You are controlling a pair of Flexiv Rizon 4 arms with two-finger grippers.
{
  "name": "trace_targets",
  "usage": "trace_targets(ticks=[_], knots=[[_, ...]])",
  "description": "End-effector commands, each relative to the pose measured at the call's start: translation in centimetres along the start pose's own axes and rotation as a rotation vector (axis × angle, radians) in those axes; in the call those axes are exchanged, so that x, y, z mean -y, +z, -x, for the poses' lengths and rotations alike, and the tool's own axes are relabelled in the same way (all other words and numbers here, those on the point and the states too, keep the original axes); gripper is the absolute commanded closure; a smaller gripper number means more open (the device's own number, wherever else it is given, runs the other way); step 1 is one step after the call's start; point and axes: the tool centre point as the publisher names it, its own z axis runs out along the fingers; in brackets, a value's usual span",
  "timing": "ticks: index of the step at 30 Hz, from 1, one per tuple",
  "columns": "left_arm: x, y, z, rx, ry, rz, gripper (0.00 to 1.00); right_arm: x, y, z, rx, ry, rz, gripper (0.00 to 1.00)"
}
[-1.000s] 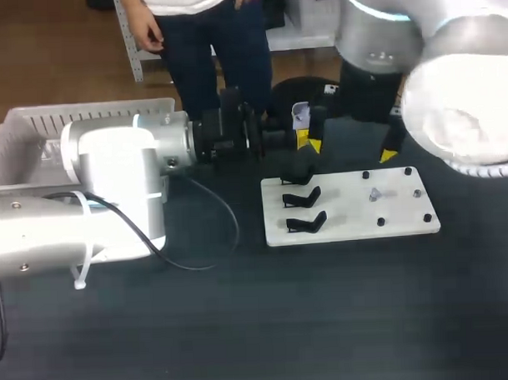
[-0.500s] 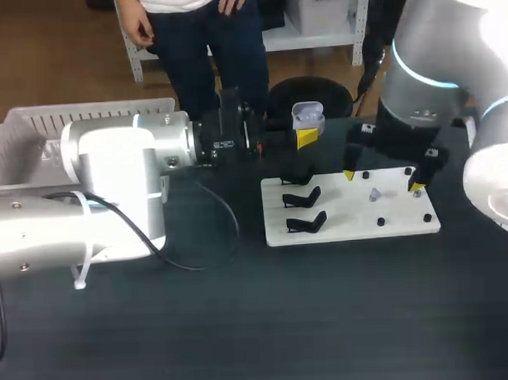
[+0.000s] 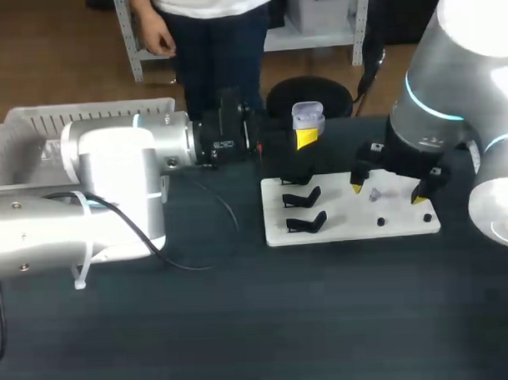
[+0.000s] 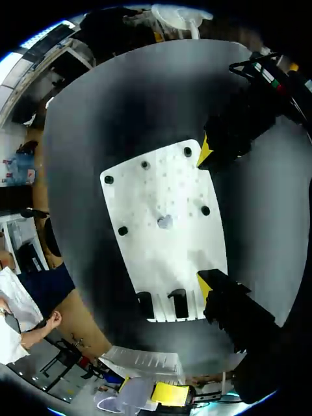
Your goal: Pick up each earbud case from the left stands, insert the matching earbuds, close the lid, and place the case in the box.
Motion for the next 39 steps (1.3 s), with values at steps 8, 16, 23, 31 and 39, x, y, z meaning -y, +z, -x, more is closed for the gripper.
trace_targets(ticks=[8,16,23,31,39], knots=[[0.2,0.0,-0.1,0.006,0.005,0.008,1.00,0.1,1.0,0.3,0.022,0.066,0.001,0.00],[0.2,0.0,-0.1,0.006,0.005,0.008,1.00,-0.1,2.6,1.2,-0.005,0.122,0.022,0.00],[0.2,0.0,-0.1,0.006,0.005,0.008,1.00,-0.7,3.3,1.6,-0.001,0.106,0.014,0.37],[0.2,0.0,-0.1,0.006,0.005,0.008,1.00,-0.4,3.9,1.3,0.002,0.110,0.005,0.32],[0.2,0.0,-0.1,0.006,0.005,0.008,1.00,-0.1,4.8,1.2,0.005,0.133,0.021,0.43]])
